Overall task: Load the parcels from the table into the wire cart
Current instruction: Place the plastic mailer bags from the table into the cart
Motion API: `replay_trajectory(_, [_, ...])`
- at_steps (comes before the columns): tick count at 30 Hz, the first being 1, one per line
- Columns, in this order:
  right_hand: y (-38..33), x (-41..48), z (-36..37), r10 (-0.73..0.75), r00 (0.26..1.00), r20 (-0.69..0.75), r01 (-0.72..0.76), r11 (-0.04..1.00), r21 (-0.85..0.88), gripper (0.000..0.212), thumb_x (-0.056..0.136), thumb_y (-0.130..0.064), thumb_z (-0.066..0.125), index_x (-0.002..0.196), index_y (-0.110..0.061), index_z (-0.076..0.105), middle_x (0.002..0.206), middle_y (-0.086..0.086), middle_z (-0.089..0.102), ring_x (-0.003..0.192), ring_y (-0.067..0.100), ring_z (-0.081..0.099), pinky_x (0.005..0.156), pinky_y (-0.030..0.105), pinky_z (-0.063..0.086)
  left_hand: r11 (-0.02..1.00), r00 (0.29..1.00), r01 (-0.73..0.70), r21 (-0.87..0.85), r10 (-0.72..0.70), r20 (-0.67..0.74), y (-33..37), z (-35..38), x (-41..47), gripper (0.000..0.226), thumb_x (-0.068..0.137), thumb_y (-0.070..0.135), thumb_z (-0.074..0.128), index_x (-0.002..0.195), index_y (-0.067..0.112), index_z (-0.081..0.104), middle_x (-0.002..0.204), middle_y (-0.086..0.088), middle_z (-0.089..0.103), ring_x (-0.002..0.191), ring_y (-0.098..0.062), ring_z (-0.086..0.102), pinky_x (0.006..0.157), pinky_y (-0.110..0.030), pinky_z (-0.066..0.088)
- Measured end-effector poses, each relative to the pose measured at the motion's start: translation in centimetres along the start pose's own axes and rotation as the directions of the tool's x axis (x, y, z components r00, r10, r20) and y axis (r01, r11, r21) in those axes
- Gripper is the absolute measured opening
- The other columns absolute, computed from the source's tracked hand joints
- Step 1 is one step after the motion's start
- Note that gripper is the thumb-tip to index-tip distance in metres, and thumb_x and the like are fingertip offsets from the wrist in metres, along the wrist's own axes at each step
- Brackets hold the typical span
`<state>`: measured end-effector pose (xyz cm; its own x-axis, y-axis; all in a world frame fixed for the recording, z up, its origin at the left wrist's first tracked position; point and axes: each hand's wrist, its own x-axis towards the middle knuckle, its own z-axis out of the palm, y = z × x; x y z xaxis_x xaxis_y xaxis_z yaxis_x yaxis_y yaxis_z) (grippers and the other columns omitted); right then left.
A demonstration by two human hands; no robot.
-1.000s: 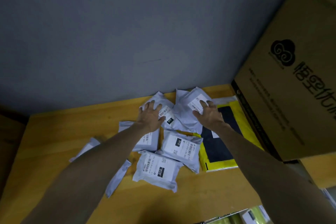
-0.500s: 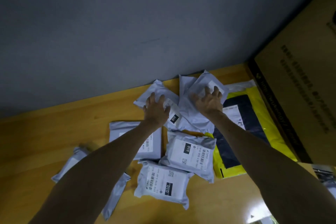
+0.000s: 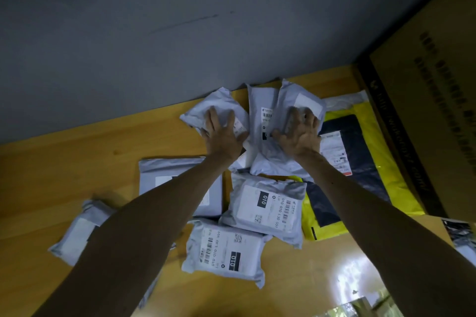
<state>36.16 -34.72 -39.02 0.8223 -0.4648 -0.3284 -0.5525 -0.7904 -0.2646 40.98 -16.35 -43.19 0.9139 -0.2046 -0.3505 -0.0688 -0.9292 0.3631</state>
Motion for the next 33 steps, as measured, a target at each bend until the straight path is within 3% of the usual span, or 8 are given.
replay_trajectory(5, [0.8,-1.6,-0.8,-0.018,0.997,-0.074,0.024,0.996,0.091,0.09,0.072,-0.06,0.056,0.147,-0.019,0.031,0.155,0.014,0.021,0.138,0.037,0.023,0.098,0.058,0.039,0.988,0.991,-0.107,0.108,0.097,0.093,-2.4,-1.3,0.4,0.077,0.098,0.058,0.042,0.158,0.031,0.001,0.161,-0.015,-0.023,0.149,-0.036,-0.017,0.119,-0.059,0.009])
replay_trajectory(10, [-1.6,-2.0,-1.0,-0.109,0.993,-0.042,0.112,0.989,0.094,0.098,0.068,-0.065,0.046,0.153,-0.021,0.026,0.158,0.014,0.017,0.142,0.037,0.019,0.108,0.057,0.033,0.972,0.982,-0.167,0.166,0.149,0.116,-3.2,-2.3,0.9,0.071,0.1,0.049,0.046,0.158,0.033,0.008,0.161,-0.014,-0.024,0.15,-0.034,-0.017,0.118,-0.059,0.011])
replay_trajectory(15, [-2.5,-2.8,1.0,-0.138,0.99,0.019,0.138,0.99,-0.012,0.087,0.082,-0.053,0.063,0.153,-0.024,0.022,0.158,0.013,0.012,0.142,0.035,0.016,0.106,0.057,0.034,0.966,0.994,-0.109,0.235,0.105,0.028,-2.7,-1.7,-0.2,0.059,0.102,0.042,0.045,0.154,0.032,0.018,0.162,-0.017,-0.009,0.147,-0.038,0.002,0.113,-0.051,0.025])
replay_trajectory(18, [-2.4,-2.4,1.4,-0.13,0.991,0.037,0.131,0.991,-0.031,0.091,0.084,-0.067,0.057,0.154,-0.026,0.017,0.16,0.012,0.007,0.145,0.036,0.011,0.106,0.06,0.032,0.992,1.0,-0.025,0.123,0.027,-0.012,-1.3,-1.2,-0.4,0.053,0.101,0.031,0.047,0.151,0.03,0.028,0.16,-0.015,0.004,0.145,-0.037,0.008,0.109,-0.051,0.03])
replay_trajectory(21, [-2.9,-1.8,1.5,-0.115,0.991,0.069,0.119,0.991,-0.06,0.098,0.079,-0.072,0.058,0.154,-0.027,0.014,0.159,0.011,0.006,0.145,0.035,0.009,0.105,0.061,0.033,0.998,0.996,0.062,0.011,-0.061,-0.067,-0.3,-1.0,-0.1,0.053,0.095,0.034,0.052,0.145,0.028,0.035,0.155,-0.012,0.015,0.142,-0.035,0.014,0.105,-0.053,0.035])
replay_trajectory(26, [-2.2,-2.2,2.0,-0.131,0.991,0.041,0.136,0.975,-0.174,0.094,0.079,-0.05,0.067,0.153,-0.029,0.013,0.16,0.01,0.005,0.145,0.033,0.01,0.104,0.058,0.033,0.964,0.965,0.257,-0.063,-0.26,-0.043,2.7,-0.4,0.9,0.071,0.089,0.063,0.051,0.148,0.031,0.026,0.159,-0.011,0.006,0.148,-0.032,0.004,0.109,-0.058,0.027])
replay_trajectory(28, [-0.9,-2.4,2.1,-0.199,0.978,0.058,0.207,0.942,-0.264,0.094,0.079,-0.047,0.066,0.155,-0.029,0.012,0.162,0.009,0.003,0.147,0.032,0.007,0.105,0.056,0.03,0.962,0.962,0.269,-0.05,-0.271,-0.043,3.1,0.1,1.0,0.075,0.09,0.062,0.05,0.152,0.032,0.02,0.161,-0.011,0.002,0.149,-0.032,0.0,0.11,-0.06,0.023])
replay_trajectory(33, [0.3,-1.7,1.8,-0.22,0.975,0.028,0.221,0.95,-0.219,0.09,0.08,-0.05,0.065,0.154,-0.032,0.018,0.161,0.009,0.009,0.146,0.032,0.011,0.103,0.054,0.031,0.973,0.972,0.228,0.031,-0.226,-0.055,2.6,0.5,0.5,0.085,0.086,0.062,0.054,0.154,0.034,0.013,0.163,-0.01,-0.004,0.149,-0.033,-0.002,0.108,-0.066,0.023])
